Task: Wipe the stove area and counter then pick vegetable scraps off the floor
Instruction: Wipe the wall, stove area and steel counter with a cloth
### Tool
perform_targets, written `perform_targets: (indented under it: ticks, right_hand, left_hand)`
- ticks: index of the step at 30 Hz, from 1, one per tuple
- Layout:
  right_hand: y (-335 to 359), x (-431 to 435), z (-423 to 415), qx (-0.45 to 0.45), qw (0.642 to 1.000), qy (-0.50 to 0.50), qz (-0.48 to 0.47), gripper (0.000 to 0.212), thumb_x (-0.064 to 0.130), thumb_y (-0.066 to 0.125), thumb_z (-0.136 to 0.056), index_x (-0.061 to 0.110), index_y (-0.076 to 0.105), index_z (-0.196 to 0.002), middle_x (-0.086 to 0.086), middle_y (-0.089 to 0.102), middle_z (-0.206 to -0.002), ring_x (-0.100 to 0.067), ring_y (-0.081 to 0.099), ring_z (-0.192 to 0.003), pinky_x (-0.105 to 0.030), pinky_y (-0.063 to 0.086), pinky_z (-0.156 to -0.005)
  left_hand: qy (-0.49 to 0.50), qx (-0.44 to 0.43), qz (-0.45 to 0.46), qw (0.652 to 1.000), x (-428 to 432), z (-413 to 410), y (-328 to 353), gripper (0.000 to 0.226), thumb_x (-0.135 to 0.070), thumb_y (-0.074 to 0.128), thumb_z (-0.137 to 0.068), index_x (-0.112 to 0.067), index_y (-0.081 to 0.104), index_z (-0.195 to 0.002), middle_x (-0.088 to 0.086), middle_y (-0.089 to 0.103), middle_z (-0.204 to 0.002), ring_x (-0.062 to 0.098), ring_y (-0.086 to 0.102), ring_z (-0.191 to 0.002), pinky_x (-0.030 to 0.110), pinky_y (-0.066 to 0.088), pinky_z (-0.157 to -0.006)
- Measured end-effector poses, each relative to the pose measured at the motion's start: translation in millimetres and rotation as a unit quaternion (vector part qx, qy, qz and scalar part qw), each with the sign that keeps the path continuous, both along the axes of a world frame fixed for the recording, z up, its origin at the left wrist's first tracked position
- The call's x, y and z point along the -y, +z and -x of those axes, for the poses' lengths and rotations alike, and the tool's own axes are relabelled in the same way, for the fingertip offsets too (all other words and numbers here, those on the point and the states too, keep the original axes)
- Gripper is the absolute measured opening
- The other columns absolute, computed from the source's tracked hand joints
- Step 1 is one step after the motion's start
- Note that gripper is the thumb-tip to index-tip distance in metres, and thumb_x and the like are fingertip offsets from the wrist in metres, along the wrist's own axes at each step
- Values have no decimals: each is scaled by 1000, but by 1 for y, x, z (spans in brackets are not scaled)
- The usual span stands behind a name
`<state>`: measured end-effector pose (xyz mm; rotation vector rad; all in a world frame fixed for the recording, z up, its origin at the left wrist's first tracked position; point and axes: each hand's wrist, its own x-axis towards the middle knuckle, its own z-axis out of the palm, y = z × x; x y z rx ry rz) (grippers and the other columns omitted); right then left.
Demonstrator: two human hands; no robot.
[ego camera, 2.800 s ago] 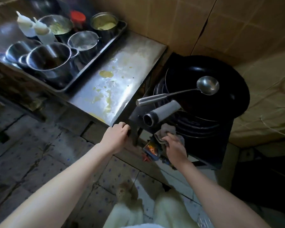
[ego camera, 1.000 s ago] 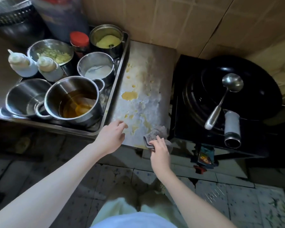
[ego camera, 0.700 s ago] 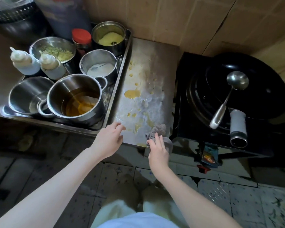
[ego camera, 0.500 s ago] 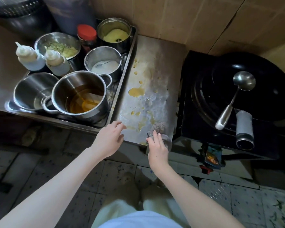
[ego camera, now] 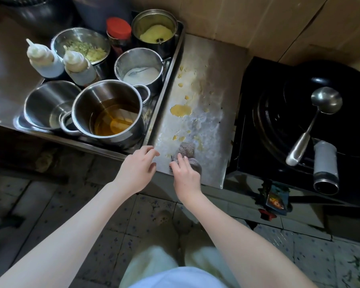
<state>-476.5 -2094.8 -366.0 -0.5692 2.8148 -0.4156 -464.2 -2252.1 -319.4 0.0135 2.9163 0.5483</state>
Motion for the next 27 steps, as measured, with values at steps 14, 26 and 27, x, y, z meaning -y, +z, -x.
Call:
perform_targets:
  ticks: [14, 26, 27]
  right_hand:
    - [3, -34, 72, -25, 995, -91, 26, 29, 4, 54, -87, 16, 59, -112, -6, 52, -137, -27, 52, -121, -37, 50, -80]
    - [4, -26, 74, -14, 981, -173, 88, 26, -1, 48, -87, 16, 59, -103, -2, 60, -117, -26, 56, -106, -36, 49, -77]
    - [3, -16, 70, -6, 986, -146, 85, 25, -1, 50, -87, 15, 59, -104, -3, 58, -123, -26, 55, -112, -37, 49, -82]
  left_hand:
    - [1, 2, 2, 1000, 5, 5, 8, 31, -19, 52, -94, -15, 55, -124, 4, 48, -137, 23, 56, -112, 33, 47, -90]
    - [-9, 13, 18, 1000, 14, 0, 4, 32, -20, 51, -95, -16, 53, -127, 4, 45, -140, 22, 55, -114, 33, 47, -91]
    - [-11, 14, 21, 1000, 15, -1, 3, 32, -20, 51, -95, -16, 53, -127, 4, 45, -140, 23, 55, -114, 34, 47, -90]
